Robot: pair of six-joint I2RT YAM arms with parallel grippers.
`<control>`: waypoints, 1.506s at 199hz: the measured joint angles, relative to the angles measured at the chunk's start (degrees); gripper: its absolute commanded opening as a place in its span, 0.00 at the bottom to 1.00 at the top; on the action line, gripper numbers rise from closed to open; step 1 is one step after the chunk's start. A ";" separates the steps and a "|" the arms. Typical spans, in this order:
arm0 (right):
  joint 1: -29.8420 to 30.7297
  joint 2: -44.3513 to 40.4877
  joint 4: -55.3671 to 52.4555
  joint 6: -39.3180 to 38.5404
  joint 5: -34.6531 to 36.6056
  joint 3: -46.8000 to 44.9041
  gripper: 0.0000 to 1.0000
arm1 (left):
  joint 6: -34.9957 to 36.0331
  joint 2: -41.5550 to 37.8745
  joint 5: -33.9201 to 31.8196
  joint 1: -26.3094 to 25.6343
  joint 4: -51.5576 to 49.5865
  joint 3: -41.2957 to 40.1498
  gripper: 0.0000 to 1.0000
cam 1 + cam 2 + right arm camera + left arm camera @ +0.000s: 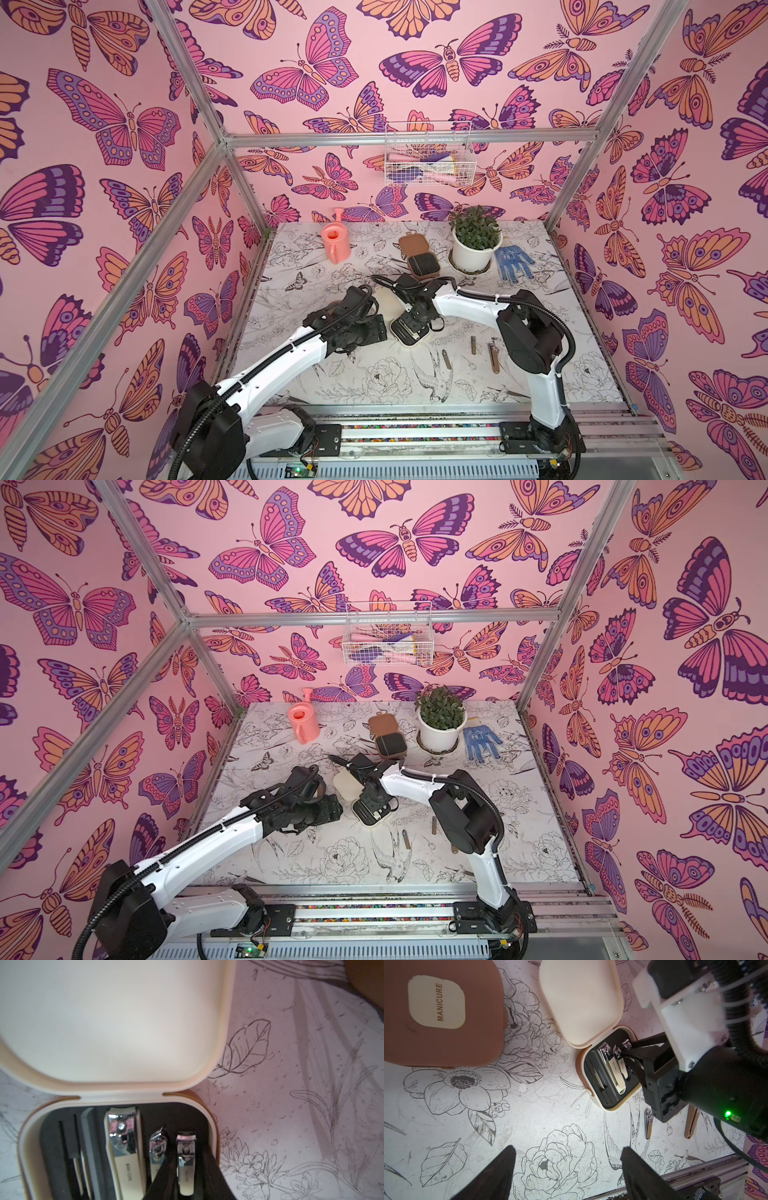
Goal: Organize nail clipper sets
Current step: Place the nail clipper in the storage box.
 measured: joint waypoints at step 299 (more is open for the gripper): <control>-1.66 -2.19 -4.87 0.66 -4.22 2.69 0.15 | 0.00 0.00 0.02 0.00 0.00 0.00 0.82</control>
